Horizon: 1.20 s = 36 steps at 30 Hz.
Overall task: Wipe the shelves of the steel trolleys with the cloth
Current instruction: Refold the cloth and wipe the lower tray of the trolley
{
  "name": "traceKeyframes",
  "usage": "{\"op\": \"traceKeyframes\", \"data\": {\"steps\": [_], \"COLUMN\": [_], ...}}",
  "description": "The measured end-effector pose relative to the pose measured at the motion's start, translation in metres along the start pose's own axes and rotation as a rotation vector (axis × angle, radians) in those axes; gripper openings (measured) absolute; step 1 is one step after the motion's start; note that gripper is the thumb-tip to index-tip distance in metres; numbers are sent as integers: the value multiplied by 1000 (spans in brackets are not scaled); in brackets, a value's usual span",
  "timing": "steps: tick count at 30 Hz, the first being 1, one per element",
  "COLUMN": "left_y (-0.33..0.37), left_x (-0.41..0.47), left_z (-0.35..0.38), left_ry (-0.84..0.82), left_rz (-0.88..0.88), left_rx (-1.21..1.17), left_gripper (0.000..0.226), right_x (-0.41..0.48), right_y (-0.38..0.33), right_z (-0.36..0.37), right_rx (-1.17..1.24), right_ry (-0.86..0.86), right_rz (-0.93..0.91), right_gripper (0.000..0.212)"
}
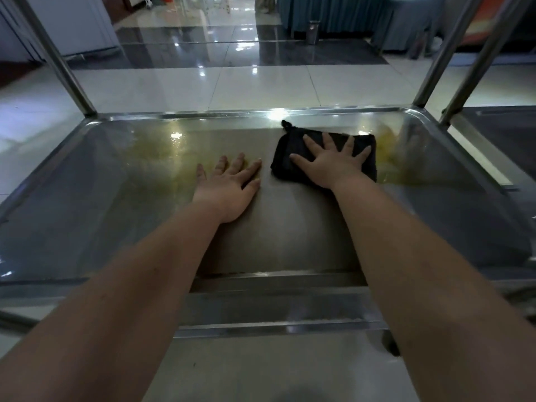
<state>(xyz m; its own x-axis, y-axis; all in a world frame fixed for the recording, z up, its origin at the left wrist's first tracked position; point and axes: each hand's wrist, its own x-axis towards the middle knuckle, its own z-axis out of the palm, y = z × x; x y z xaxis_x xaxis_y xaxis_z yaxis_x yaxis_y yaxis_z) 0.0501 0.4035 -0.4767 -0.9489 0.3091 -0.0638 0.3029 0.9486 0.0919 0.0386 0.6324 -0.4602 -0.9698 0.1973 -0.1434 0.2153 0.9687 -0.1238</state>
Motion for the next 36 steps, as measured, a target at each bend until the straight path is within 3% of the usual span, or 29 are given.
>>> {"op": "traceKeyframes", "data": {"steps": [9, 14, 16, 25, 29, 36], "left_y": [6, 11, 13, 115, 120, 120], "left_x": [-4, -6, -5, 27, 33, 35], "left_z": [-9, -9, -10, -8, 0, 4], "left_ry": [-66, -73, -60, -67, -49, -32], "left_rz": [-20, -29, -40, 68, 17, 40], "left_rx": [-2, -15, -17, 31, 45, 53], "left_gripper": [51, 51, 50, 53, 54, 54], "right_x": [-150, -131, -131, -135, -136, -35], "right_y": [71, 171, 187, 176, 176, 156], "right_z": [25, -10, -12, -4, 3, -8], "right_rx": [-48, -6, -2, -30, -54, -70], "right_ry": [31, -10, -23, -43, -51, -19], "right_rz": [-279, 131, 180, 98, -62, -49], "right_gripper": [75, 87, 90, 78, 72, 74]}}
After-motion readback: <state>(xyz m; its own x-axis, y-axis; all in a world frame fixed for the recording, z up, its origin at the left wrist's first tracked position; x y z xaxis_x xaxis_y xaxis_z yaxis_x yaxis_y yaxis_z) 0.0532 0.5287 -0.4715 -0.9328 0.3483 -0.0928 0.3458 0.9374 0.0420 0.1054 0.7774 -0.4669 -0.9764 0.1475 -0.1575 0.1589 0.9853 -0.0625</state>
